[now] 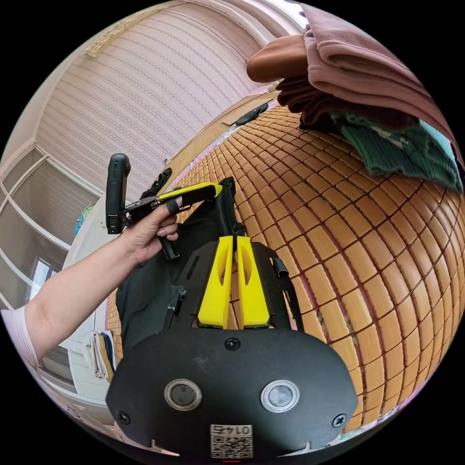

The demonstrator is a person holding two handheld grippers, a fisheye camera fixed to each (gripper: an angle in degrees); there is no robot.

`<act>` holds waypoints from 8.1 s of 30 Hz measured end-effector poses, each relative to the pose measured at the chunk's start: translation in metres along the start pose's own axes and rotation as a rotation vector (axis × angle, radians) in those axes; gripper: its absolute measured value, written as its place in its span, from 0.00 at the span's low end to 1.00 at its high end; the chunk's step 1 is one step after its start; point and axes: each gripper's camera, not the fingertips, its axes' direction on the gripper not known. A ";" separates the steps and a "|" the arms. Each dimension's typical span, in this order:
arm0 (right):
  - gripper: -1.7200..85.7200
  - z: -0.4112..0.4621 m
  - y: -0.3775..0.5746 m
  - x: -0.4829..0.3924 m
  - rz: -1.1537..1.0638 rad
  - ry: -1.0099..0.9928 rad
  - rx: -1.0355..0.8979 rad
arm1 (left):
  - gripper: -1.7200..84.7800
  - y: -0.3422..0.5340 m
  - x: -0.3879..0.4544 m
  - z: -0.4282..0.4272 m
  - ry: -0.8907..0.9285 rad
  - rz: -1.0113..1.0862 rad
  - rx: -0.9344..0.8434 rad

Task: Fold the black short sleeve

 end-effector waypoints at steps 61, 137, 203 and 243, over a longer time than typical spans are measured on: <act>0.08 0.031 -0.066 -0.116 -0.347 0.206 -0.267 | 0.07 0.210 0.005 -0.132 0.020 -0.079 0.105; 0.09 0.452 0.249 -0.967 -1.377 -0.088 -0.757 | 0.04 0.813 -0.160 -0.461 -0.369 -0.947 0.073; 0.07 0.253 0.019 -0.451 -0.428 -0.178 -0.589 | 0.04 0.607 0.004 -0.410 -0.122 -0.258 0.275; 0.11 0.360 -0.016 -0.588 -0.983 -0.070 -0.638 | 0.04 0.535 -0.077 -0.330 -0.372 -0.500 -0.060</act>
